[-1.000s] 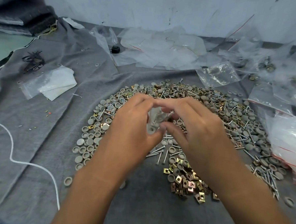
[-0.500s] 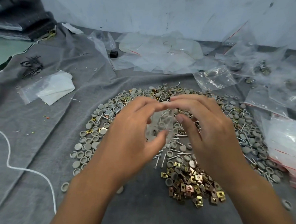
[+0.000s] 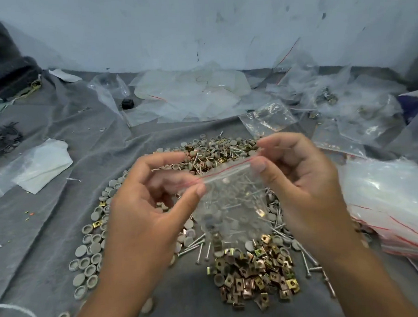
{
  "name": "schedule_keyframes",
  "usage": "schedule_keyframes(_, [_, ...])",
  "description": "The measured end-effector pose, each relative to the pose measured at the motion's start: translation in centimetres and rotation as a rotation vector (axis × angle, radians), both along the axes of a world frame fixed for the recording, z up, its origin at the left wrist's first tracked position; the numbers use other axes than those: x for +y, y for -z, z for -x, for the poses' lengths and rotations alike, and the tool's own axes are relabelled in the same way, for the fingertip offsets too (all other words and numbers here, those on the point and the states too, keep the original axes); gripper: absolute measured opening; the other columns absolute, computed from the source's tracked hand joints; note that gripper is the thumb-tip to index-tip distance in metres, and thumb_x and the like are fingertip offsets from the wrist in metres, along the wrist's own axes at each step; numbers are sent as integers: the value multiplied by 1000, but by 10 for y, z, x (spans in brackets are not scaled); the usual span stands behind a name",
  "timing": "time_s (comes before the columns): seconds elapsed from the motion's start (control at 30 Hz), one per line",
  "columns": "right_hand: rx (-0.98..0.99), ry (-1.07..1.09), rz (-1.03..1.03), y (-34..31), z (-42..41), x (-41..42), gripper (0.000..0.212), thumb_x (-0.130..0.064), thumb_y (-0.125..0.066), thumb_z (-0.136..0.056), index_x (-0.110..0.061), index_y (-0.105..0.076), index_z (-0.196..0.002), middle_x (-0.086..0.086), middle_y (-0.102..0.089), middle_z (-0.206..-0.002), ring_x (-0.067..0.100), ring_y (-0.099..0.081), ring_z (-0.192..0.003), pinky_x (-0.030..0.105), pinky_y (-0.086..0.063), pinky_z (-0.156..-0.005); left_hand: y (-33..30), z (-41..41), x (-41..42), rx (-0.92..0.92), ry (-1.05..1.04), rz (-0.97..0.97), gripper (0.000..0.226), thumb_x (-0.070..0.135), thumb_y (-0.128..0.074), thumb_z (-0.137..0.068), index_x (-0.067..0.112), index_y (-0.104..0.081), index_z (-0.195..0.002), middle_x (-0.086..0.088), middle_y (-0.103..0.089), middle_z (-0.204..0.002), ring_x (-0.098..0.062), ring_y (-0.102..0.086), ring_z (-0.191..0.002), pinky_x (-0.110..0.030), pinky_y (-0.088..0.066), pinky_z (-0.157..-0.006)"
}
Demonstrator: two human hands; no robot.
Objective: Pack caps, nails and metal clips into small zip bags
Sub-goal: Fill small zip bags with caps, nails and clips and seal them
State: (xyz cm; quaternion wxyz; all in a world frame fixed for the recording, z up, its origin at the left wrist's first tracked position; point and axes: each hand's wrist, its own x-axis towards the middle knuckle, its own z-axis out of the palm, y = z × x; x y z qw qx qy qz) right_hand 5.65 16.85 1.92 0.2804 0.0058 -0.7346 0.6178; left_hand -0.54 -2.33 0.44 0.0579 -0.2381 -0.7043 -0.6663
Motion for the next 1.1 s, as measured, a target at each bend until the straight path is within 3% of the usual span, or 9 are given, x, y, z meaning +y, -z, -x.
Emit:
schedule_keyframes(0.1, [-36, -47, -1, 5, -4, 4, 27, -26, -71, -88, -29, -63, -114, -5, -74, -100, 13, -71, -93, 23, -58, -79, 0, 2, 3, -74, 15, -107, 41, 43, -81, -71, 36, -67, -109, -3, -76, -95, -15, -72, -82, -22, -57, -66])
schedule_keyframes(0.3, [-6, 20, -27, 16, -5, 0, 30, -26, -74, -86, -41, -63, -110, -9, -73, -102, 10, -71, -94, 16, -57, -74, 1, 6, 15, -80, 9, -152, 35, 41, -80, -72, 36, -69, -104, -2, -74, -93, -13, -70, -84, -18, -55, -69])
schedule_keyframes(0.47, [34, 26, 70, 21, -2, 1, 27, -31, -76, -90, -43, -64, -110, -2, -73, -101, 16, -72, -88, 24, -60, -67, 5, 7, 23, -66, 13, -114, 34, 41, -80, -72, 38, -68, -104, -2, -74, -95, -13, -70, -88, -18, -54, -73])
schedule_keyframes(0.57, [25, 5, 118, 27, -2, 1, 29, -32, -77, -88, -42, -63, -110, 0, -73, -97, 18, -70, -87, 25, -59, -69, 5, 3, 30, -59, 69, -67, 39, 37, -83, -69, 37, -66, -105, -2, -75, -97, -18, -73, -90, -24, -57, -73])
schedule_keyframes(0.7, [41, -53, 119, 29, -1, -1, 30, -39, -75, -83, -42, -61, -109, 2, -72, -96, 16, -69, -84, 25, -57, -74, 3, -6, 37, -30, 65, -45, 41, 34, -83, -69, 37, -65, -106, -2, -76, -89, -16, -70, -80, -31, -57, -62])
schedule_keyframes(0.83, [29, -124, 135, 27, 0, -1, 37, -53, -77, -81, -43, -60, -113, 1, -73, -100, 14, -70, -89, 21, -57, -77, 0, -7, 35, -43, 45, -52, 40, 34, -83, -72, 36, -64, -107, -4, -75, -88, -20, -71, -77, -39, -58, -65])
schedule_keyframes(0.97, [36, -112, 134, 31, 1, -1, 33, -38, -76, -81, -43, -62, -111, 1, -75, -99, 14, -72, -91, 20, -56, -80, 3, -6, 36, -48, 34, 3, 41, 38, -83, -70, 40, -63, -106, 0, -76, -87, -19, -72, -82, -47, -54, -76])
schedule_keyframes(1.1, [16, -73, 128, 32, 2, 2, 38, -44, -76, -77, -45, -61, -111, 1, -76, -99, 18, -72, -93, 22, -56, -81, 4, -6, 35, -62, 28, 4, 40, 39, -84, -71, 41, -63, -104, 0, -77, -89, -19, -73, -83, -48, -54, -76])
